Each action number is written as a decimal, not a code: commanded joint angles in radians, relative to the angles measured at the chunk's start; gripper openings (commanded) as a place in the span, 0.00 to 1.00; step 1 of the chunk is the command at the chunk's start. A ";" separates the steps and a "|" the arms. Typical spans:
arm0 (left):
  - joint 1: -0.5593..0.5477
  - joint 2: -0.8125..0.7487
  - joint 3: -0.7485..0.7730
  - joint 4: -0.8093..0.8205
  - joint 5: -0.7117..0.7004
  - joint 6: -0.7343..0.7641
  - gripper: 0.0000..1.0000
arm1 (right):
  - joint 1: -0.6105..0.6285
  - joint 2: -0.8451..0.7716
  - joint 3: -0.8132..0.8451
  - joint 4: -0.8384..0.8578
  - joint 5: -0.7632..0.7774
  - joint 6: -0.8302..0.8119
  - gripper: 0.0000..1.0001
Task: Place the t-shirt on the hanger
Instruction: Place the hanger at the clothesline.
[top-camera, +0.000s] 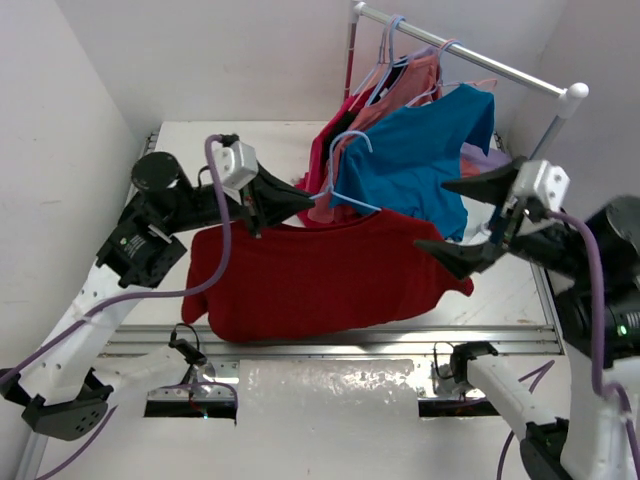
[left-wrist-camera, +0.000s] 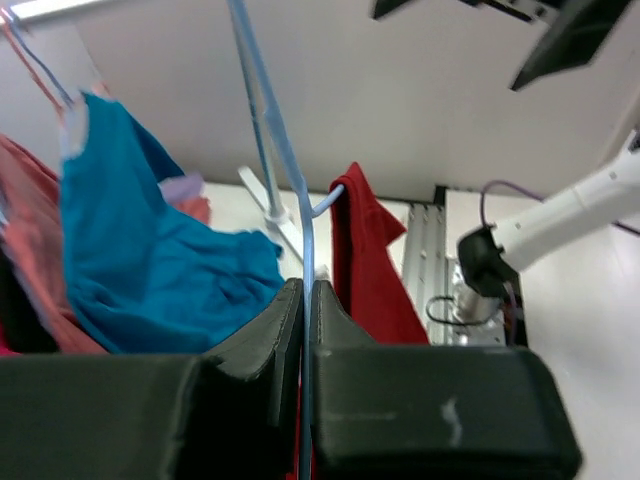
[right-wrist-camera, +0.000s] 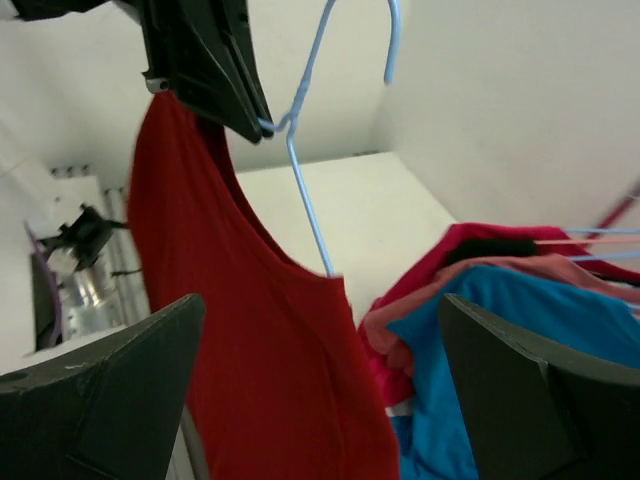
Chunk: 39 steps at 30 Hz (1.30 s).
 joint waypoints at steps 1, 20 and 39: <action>0.002 -0.031 -0.006 0.132 0.080 -0.017 0.00 | 0.001 0.114 0.009 -0.017 -0.182 -0.116 0.98; 0.004 -0.051 -0.042 0.200 -0.032 -0.039 0.00 | 0.236 0.397 -0.018 0.031 -0.262 -0.151 0.00; 0.002 -0.246 0.094 -0.251 -0.440 0.343 0.93 | 0.182 0.231 -0.080 -0.006 -0.171 -0.370 0.00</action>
